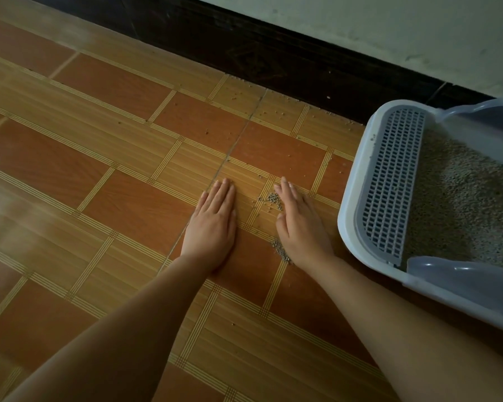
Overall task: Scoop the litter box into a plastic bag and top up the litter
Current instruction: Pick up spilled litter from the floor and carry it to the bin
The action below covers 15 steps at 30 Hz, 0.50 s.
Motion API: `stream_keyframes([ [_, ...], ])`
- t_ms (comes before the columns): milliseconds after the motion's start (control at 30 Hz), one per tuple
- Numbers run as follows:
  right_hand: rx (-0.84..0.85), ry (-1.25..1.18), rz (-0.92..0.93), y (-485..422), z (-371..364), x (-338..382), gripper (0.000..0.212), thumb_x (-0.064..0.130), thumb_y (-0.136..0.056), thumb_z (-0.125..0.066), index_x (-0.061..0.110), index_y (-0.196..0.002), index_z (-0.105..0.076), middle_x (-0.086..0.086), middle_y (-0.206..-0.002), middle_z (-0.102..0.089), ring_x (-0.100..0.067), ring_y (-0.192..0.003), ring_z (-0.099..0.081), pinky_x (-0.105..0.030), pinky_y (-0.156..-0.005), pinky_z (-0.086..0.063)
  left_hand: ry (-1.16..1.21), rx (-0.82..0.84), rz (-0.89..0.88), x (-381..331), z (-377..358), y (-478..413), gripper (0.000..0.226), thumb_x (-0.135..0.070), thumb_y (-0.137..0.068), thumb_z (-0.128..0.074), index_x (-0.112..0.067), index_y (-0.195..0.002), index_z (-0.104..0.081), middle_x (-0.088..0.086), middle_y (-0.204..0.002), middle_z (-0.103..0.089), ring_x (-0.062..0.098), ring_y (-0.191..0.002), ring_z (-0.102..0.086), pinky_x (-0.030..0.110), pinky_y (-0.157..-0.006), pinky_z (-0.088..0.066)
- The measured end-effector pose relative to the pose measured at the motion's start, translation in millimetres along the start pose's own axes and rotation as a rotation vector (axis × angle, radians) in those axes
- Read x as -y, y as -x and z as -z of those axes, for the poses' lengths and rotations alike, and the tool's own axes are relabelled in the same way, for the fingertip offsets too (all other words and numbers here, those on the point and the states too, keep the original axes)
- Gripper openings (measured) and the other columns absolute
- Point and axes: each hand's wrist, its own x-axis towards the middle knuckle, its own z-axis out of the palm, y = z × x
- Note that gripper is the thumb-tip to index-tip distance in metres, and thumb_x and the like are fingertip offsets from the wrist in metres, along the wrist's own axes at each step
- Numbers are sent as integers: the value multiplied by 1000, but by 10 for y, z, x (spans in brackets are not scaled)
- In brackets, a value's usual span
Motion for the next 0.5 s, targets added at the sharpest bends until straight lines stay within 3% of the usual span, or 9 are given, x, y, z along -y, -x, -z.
stream_keyframes([
  [67, 15, -27, 21, 24, 4, 31, 60, 19, -100, -33, 16, -149, 2, 8, -153, -26, -9, -144, -10, -27, -118, -9, 0, -4, -4, 1, 5, 0, 70, -45, -89, -1, -13, -149, -17, 3, -157, -12, 6, -140, 4, 23, -115, 8],
  [100, 1, -46, 19, 29, 7, 45, 61, 20, -100, -35, 15, -149, 0, 7, -152, -30, -11, -142, -18, -31, -117, -20, -3, -4, -5, 1, 9, 0, 70, -45, -90, -1, -13, -149, -16, 4, -158, -12, 6, -141, 4, 23, -115, 8],
  [167, -78, -52, -11, 32, 26, 63, 61, 24, -98, -40, 14, -149, -8, 1, -147, -38, -16, -133, -36, -34, -104, -42, -10, 8, -3, -5, 15, -3, 68, -45, -91, -1, -13, -150, -15, 3, -158, -10, 8, -143, 3, 24, -115, 9],
  [200, -119, -21, -41, 26, 35, 67, 59, 26, -98, -41, 13, -149, -14, -2, -146, -40, -18, -131, -39, -34, -101, -43, -10, 13, 0, -7, 17, -3, 67, -45, -91, -1, -13, -150, -14, 3, -158, -9, 9, -144, 2, 24, -115, 9],
  [267, -138, 74, -129, 8, 52, 71, 57, 33, -98, -38, 12, -148, -20, -5, -150, -33, -22, -138, -30, -37, -110, -33, -10, 16, 2, -12, 22, 6, 68, -44, -91, 1, -14, -150, -13, 3, -158, -8, 12, -146, 0, 24, -115, 10],
  [367, -43, 157, -192, -10, 43, 75, 62, 40, -99, -29, 11, -149, -6, -4, -158, -11, -20, -145, -6, -33, -117, -9, -8, 19, 5, -13, 40, 9, 59, -39, -97, -9, -14, -150, -11, 3, -158, -6, 12, -146, 2, 23, -114, 11],
  [500, 20, 141, -146, 4, -25, 153, 67, 40, -99, -26, 10, -148, 9, -5, -158, 0, -18, -145, 4, -32, -118, -3, -8, 42, 2, 7, 48, 1, 53, -35, -102, -14, -15, -150, -7, 1, -159, -2, 11, -145, 6, 22, -113, 13],
])
